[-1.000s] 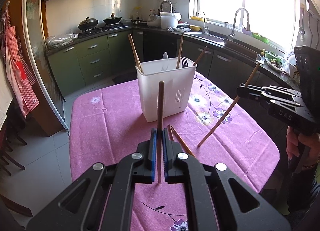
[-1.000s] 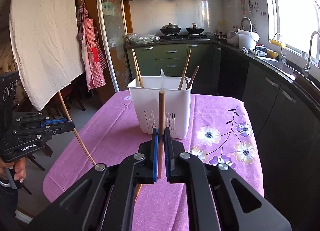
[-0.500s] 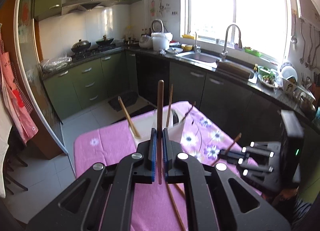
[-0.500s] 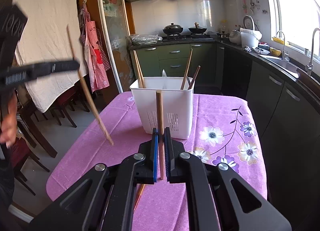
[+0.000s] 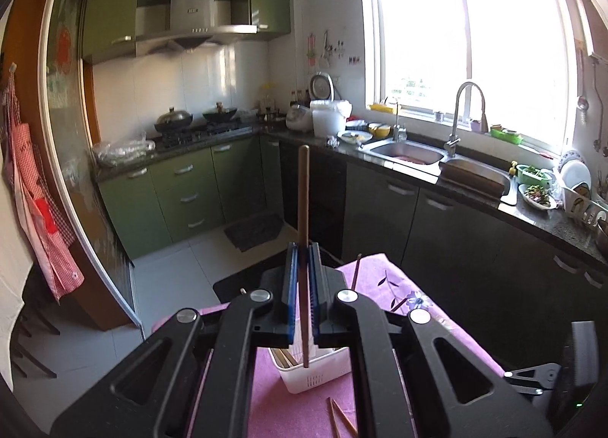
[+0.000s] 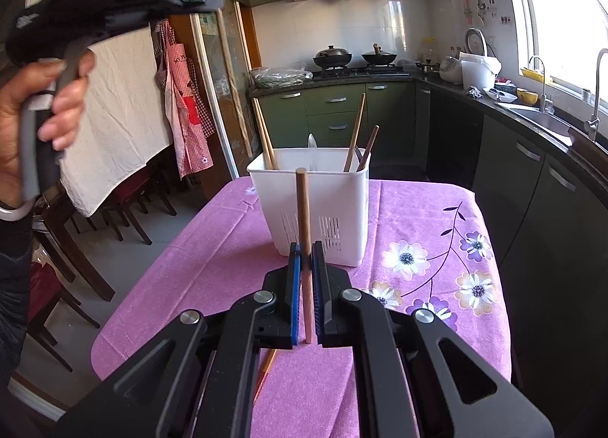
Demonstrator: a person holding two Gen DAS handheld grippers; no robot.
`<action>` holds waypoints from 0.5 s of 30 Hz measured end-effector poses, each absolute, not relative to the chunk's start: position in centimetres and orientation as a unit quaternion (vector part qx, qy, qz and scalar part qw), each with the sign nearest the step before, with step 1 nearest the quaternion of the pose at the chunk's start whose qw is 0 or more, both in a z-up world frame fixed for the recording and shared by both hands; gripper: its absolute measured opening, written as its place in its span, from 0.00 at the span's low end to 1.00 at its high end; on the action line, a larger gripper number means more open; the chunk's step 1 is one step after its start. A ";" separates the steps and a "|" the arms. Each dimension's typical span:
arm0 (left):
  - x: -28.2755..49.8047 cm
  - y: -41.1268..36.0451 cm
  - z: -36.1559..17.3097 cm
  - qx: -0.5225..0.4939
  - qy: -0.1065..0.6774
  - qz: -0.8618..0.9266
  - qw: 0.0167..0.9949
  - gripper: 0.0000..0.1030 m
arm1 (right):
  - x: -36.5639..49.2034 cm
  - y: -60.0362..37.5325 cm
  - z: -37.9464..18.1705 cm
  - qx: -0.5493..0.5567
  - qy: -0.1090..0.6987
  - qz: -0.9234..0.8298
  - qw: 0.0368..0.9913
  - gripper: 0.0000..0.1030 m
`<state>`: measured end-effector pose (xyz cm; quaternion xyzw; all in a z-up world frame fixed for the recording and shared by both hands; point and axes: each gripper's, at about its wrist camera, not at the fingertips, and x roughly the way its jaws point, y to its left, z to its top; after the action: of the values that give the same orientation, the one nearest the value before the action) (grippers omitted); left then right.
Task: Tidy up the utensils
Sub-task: 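Drop the chopstick into the holder with the left tool while the right tool carries its chopstick, then lower the chopstick into the holder and open the right tool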
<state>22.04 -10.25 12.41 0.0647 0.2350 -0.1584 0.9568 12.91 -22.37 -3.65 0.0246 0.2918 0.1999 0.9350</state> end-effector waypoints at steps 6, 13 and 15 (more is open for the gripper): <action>24.8 -9.4 8.9 0.037 0.241 -0.149 0.958 0.05 | 12.9 -22.3 -3.5 0.023 0.292 0.202 0.935 0.06; 24.3 -8.6 8.6 0.034 0.240 -0.163 0.957 0.02 | 13.0 -22.4 -3.5 0.022 0.294 0.202 0.934 0.06; 23.8 -8.8 8.4 0.038 0.250 -0.168 0.953 0.00 | 13.0 -22.4 -3.5 0.023 0.294 0.202 0.934 0.06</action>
<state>23.84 -8.83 8.44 0.0381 0.2500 -0.1679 0.9528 13.03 -22.36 -3.55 0.0228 0.2940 0.2022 0.9339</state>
